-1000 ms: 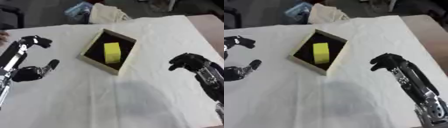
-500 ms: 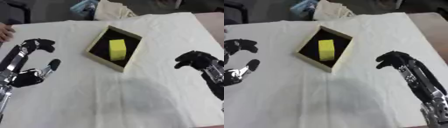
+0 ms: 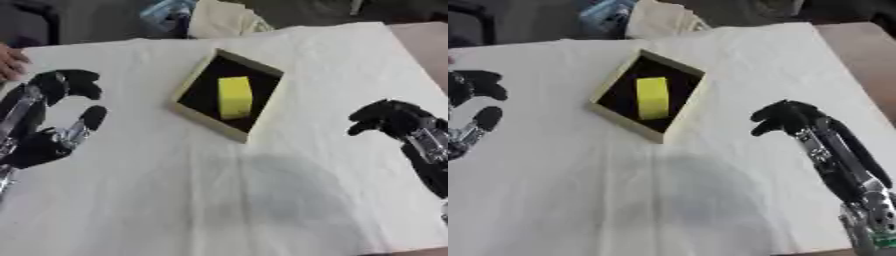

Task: Pick up objects on the table and place them in the box.

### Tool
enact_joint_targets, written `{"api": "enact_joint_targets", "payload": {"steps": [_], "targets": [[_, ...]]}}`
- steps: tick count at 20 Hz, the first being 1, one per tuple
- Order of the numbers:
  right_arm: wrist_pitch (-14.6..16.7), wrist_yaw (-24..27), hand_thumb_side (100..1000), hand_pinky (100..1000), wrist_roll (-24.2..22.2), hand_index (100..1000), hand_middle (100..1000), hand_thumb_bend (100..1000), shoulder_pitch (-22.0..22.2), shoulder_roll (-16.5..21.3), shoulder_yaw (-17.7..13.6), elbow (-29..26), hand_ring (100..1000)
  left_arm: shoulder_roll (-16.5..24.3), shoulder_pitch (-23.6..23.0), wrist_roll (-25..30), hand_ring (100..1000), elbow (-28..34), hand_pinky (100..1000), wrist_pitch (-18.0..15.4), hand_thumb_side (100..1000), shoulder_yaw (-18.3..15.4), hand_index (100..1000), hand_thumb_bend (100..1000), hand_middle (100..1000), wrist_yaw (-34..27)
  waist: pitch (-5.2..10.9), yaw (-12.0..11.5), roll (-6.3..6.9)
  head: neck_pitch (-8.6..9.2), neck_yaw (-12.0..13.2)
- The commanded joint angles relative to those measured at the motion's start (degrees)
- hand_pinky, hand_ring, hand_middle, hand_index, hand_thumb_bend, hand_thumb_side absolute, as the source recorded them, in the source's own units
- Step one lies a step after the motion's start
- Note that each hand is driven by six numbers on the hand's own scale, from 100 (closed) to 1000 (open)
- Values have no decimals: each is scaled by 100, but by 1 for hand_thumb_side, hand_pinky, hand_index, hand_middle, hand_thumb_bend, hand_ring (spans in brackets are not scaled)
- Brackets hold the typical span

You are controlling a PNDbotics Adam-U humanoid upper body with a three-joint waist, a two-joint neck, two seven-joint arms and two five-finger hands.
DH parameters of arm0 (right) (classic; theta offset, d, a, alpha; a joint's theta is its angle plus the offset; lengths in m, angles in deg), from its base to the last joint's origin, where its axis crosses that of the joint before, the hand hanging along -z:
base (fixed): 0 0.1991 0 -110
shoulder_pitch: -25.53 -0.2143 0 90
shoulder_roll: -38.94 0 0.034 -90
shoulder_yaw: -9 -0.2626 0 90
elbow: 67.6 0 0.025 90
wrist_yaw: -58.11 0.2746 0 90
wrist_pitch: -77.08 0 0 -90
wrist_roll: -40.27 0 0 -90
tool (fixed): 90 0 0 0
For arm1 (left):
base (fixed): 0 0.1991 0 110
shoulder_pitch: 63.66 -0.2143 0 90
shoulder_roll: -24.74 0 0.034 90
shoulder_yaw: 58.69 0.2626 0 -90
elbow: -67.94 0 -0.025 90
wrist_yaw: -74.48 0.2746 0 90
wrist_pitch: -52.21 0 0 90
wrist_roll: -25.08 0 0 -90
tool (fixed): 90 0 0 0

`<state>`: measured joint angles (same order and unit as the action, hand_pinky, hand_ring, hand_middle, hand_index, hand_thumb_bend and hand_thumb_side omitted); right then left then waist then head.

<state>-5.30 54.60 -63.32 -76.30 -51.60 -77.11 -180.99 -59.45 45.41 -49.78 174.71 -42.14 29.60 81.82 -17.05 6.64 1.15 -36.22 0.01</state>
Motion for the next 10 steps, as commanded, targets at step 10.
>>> {"api": "enact_joint_targets", "payload": {"steps": [10], "targets": [[-29, -37, 979, 708, 2, 728, 650, 100, -26, 27, -35, -119, 621, 117, -20, 63, 674, 116, 811, 14, 566, -94, 806, 372, 622, -120, 83, 5, 6, -26, -56]]}}
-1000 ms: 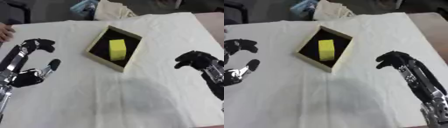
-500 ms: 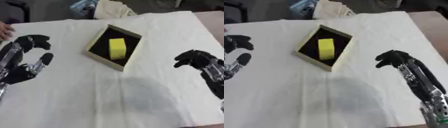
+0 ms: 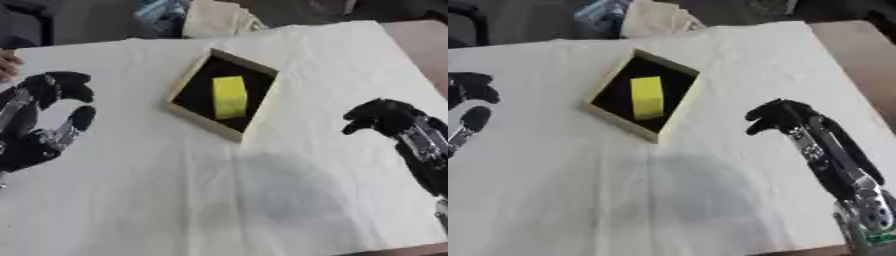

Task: Pick up objects on the table and place them in the box.

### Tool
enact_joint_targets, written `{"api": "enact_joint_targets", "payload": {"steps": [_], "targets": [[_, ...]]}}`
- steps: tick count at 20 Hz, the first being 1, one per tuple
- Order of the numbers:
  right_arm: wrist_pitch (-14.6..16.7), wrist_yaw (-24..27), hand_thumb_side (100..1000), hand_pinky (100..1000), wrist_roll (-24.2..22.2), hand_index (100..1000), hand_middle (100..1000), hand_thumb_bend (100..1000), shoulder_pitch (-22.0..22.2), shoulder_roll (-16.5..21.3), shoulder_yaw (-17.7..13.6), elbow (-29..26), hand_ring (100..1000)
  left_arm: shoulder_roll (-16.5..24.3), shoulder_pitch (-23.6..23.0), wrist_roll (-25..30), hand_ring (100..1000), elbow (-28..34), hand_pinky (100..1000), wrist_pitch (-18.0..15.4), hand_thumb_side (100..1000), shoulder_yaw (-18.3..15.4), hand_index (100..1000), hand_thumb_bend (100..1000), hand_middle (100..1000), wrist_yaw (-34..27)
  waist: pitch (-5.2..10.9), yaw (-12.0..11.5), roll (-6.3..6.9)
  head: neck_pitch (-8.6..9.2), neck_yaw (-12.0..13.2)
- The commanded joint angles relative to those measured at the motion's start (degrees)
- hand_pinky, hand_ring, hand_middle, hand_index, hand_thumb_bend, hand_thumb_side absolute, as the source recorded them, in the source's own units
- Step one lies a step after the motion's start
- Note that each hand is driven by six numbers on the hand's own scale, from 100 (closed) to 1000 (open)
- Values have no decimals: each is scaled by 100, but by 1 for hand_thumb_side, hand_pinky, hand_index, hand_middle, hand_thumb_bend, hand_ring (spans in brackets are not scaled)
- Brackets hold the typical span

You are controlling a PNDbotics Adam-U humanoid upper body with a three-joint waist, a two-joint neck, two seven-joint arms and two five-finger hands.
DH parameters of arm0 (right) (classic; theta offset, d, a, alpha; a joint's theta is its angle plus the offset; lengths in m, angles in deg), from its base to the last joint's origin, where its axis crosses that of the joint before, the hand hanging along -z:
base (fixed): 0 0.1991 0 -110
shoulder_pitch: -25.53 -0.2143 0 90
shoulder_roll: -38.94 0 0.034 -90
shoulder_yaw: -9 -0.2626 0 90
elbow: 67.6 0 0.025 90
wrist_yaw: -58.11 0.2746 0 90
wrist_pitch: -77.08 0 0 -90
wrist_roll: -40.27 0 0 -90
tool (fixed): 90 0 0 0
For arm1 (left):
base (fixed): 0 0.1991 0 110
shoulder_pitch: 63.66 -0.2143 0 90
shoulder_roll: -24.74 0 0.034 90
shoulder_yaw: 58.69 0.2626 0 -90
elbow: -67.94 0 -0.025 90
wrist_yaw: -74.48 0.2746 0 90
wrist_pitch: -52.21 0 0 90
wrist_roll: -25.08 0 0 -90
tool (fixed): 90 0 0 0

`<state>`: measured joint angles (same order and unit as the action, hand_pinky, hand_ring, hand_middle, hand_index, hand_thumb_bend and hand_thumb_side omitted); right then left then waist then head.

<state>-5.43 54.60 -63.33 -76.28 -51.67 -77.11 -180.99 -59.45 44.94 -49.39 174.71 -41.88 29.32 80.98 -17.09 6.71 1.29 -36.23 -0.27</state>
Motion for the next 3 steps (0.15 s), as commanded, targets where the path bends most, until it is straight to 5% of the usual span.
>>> {"api": "enact_joint_targets", "payload": {"steps": [1, 3], "targets": [[-18, -36, 979, 708, -2, 728, 650, 100, -26, 31, -32, -119, 621, 118, 19, 25, 674, 113, 811, -11, 566, -69, 806, 371, 622, -34, 91, 0, -10, -13, -31], [-16, -34, 977, 708, 0, 728, 650, 100, -27, 36, -35, -119, 621, 116, 20, 18, 673, 113, 811, -12, 564, -75, 806, 371, 622, -32, 93, 2, -14, -13, -38]]}}
